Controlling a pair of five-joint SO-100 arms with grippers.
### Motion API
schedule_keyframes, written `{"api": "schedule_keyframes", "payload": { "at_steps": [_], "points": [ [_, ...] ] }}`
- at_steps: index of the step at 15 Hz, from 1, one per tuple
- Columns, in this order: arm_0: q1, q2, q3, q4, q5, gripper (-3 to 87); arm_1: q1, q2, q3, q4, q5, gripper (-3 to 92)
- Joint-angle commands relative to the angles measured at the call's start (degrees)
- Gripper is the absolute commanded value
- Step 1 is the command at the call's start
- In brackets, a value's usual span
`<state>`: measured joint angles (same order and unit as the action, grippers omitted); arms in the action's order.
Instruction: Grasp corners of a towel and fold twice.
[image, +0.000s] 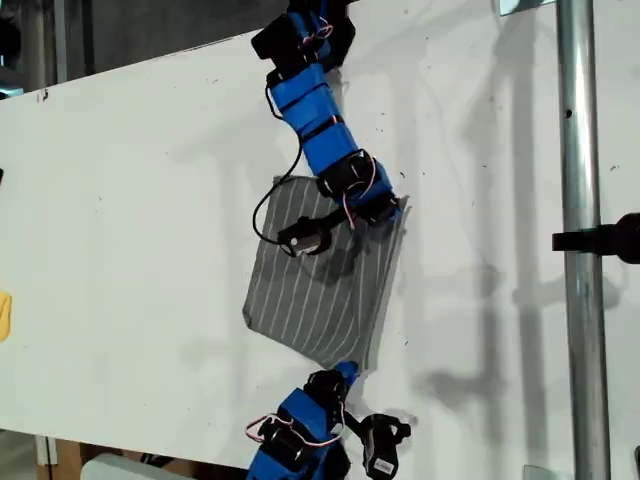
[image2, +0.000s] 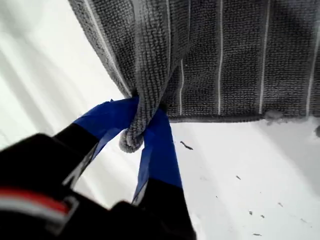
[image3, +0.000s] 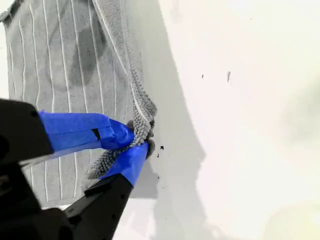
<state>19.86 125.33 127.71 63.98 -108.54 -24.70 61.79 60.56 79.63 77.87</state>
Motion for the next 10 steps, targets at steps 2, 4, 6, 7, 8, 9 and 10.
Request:
{"api": "schedule_keyframes", "payload": {
  "at_steps": [2,4,6,7,8,9,10],
  "points": [
    [-4.8,0.6,-1.8,-0.5,5.9,-1.5,3.6,10.4,4.2,-0.7,1.1,-0.2],
    [-15.0,0.7,-2.5,2.0,15.6,-1.5,10.3,17.9,13.0,-1.4,-1.2,-0.2],
    [-29.0,0.7,-4.1,4.0,28.0,-1.5,19.0,25.5,21.5,-2.5,-6.2,-0.2],
    [-36.6,-0.1,-5.0,3.5,34.9,-1.5,23.6,27.5,23.7,-2.6,-9.5,-0.2],
    [-43.9,-2.5,-7.1,3.6,40.9,-1.5,28.1,28.7,24.9,-3.5,-13.4,-0.2],
    [-50.4,-6.4,-10.0,3.4,46.8,-1.5,32.7,28.6,25.0,-4.1,-17.3,-0.2],
    [-55.2,-11.2,-14.3,3.3,52.2,-1.5,37.0,28.3,25.2,-5.5,-21.4,-0.2]
  ]
}}
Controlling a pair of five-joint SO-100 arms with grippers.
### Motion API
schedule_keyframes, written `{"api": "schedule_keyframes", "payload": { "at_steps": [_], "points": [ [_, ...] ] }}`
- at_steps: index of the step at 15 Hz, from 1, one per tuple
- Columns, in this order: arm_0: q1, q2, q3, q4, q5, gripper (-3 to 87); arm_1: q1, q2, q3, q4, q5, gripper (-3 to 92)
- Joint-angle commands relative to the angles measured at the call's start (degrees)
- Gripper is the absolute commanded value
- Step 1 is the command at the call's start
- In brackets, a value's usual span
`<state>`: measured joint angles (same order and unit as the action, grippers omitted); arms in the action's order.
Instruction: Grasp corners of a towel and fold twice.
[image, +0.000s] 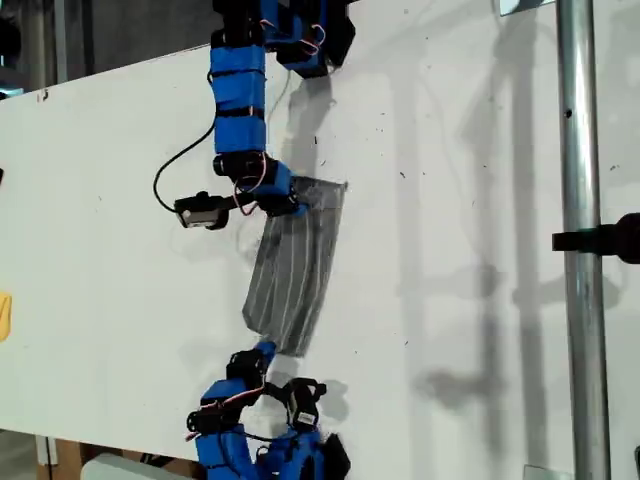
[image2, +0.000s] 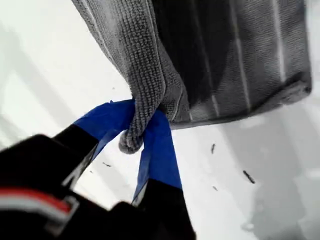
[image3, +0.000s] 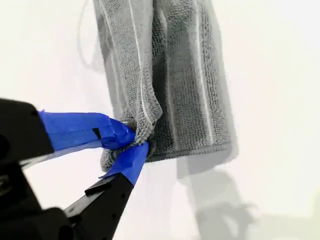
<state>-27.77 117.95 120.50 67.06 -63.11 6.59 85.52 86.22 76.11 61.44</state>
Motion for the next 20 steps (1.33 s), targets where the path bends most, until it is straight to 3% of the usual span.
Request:
{"api": "schedule_keyframes", "payload": {
  "at_steps": [1,4,7,12,20],
  "points": [
    [-11.2,-8.8,-12.5,0.5,10.8,-1.5,10.0,4.2,-0.5,-2.9,-8.8,-0.2],
    [-16.0,-18.8,-29.3,3.3,18.2,-1.5,19.9,7.0,-4.6,-2.4,-17.6,-0.2],
    [-14.2,-19.8,-34.2,5.5,18.5,-1.5,21.3,14.1,-6.3,2.6,-18.2,-0.2],
    [-9.3,-20.5,-21.3,-1.5,14.4,-1.5,14.4,17.8,8.8,1.6,-11.0,-0.2],
    [-10.6,-28.7,-13.7,-10.3,12.9,-1.5,4.7,5.4,20.2,-16.0,-0.7,-0.2]
  ]
}}
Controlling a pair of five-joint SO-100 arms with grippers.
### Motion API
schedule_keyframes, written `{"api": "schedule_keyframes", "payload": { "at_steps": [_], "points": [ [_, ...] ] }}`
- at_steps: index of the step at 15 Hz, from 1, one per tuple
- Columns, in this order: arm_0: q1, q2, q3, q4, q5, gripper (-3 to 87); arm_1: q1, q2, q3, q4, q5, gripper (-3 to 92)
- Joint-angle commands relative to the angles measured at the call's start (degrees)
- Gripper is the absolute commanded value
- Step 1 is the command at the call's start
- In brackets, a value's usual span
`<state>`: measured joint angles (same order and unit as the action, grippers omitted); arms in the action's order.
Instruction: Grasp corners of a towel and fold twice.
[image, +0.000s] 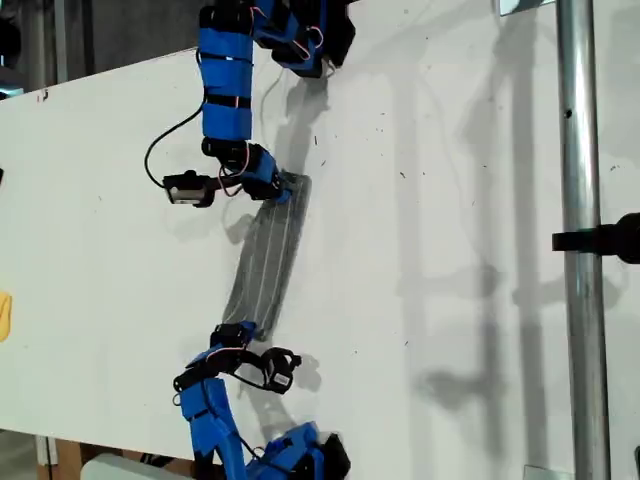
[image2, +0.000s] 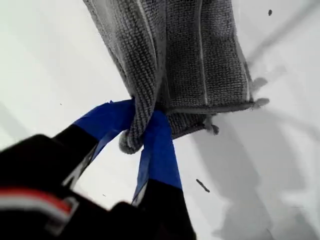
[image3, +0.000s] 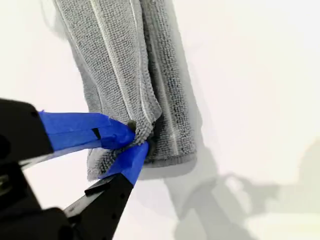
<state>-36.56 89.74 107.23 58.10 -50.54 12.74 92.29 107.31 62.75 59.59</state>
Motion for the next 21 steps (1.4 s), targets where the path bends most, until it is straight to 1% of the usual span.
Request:
{"api": "schedule_keyframes", "payload": {
  "at_steps": [1,2,4,6,7,8,9,10,12,14,16,17,18,19,20,21],
  "points": [
    [-2.1,-2.2,-0.8,-1.4,0.4,-1.5,-1.8,-4.1,-1.0,-3.9,1.8,-0.2],
    [-2.4,-3.4,-1.0,-1.8,0.2,-1.4,-1.8,-6.9,-1.0,-4.5,2.1,-0.2],
    [-2.7,-3.8,-1.1,-0.3,-1.9,2.9,-1.2,-9.1,-0.6,-4.6,2.6,-0.2],
    [-2.7,-1.8,-2.2,4.6,-2.8,13.1,-0.3,-6.5,0.4,-3.4,2.5,-0.2],
    [-2.7,0.3,-2.1,6.9,-2.6,17.3,-0.2,-4.6,-0.1,-1.8,2.0,2.6],
    [-2.8,3.3,-1.9,9.9,-2.7,18.4,0.4,-1.8,-0.7,1.1,2.0,18.7],
    [-2.5,7.7,-1.3,13.1,-3.3,18.9,0.9,2.6,-1.1,4.7,2.1,26.0],
    [-2.1,13.0,-0.4,15.7,-4.0,19.1,1.3,8.0,-1.1,8.0,2.0,27.9],
    [-2.1,23.4,3.3,20.7,-5.8,22.7,3.5,18.9,0.4,15.9,2.1,27.3],
    [-2.0,36.8,10.9,22.8,-8.5,26.5,7.3,32.9,8.3,21.5,4.2,26.4],
    [-0.3,54.1,19.9,23.1,-10.8,26.1,8.6,50.5,19.3,25.5,10.5,26.2],
    [2.4,64.1,24.8,22.7,-12.7,25.2,6.7,61.3,25.3,26.6,14.9,25.9],
    [6.1,74.3,30.2,22.1,-15.4,22.8,2.7,73.0,30.8,27.6,20.3,24.1],
    [10.3,84.4,36.7,20.3,-18.7,18.4,-3.8,81.6,34.9,27.1,26.5,25.0],
    [15.3,91.1,41.7,18.2,-22.8,16.8,-8.4,84.1,37.7,27.2,31.3,26.2],
    [19.5,95.9,46.4,15.6,-26.4,14.2,-11.0,81.7,37.3,27.3,33.9,27.7]
  ]
}}
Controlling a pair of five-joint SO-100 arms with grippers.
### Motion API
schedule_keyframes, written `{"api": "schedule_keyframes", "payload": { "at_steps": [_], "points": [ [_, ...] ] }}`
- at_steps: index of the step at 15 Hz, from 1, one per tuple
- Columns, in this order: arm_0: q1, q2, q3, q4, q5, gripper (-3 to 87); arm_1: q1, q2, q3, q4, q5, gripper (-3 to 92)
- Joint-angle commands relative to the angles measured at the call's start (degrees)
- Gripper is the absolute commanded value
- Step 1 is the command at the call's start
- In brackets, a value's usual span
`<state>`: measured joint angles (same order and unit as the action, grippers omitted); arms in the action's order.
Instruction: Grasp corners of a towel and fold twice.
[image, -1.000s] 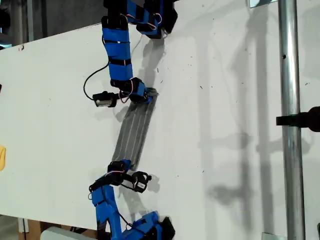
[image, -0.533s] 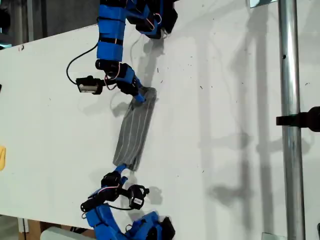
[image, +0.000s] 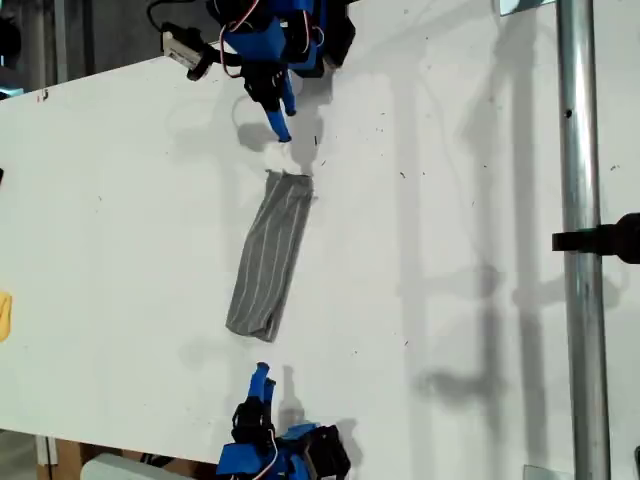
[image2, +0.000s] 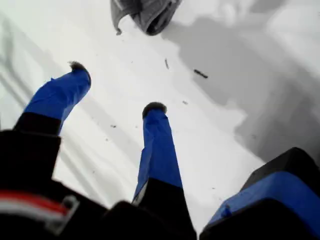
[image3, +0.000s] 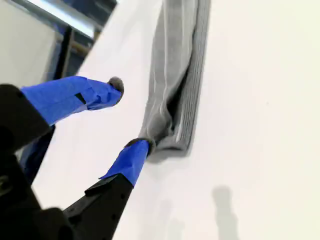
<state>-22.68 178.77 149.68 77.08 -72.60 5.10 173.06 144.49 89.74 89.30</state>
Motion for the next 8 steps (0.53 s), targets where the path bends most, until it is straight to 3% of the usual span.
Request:
{"api": "schedule_keyframes", "payload": {
  "at_steps": [1,4,8],
  "points": [
    [10.1,11.2,9.1,-6.3,-6.2,11.0,-4.0,-1.7,-0.5,0.9,5.3,30.1],
    [17.0,20.3,20.2,-3.3,-8.9,5.4,-3.0,-9.1,-0.6,-1.8,6.2,36.2],
    [20.6,20.3,28.1,-7.1,-11.3,1.8,4.3,-37.7,-4.0,-18.5,3.1,39.6]
  ]
}}
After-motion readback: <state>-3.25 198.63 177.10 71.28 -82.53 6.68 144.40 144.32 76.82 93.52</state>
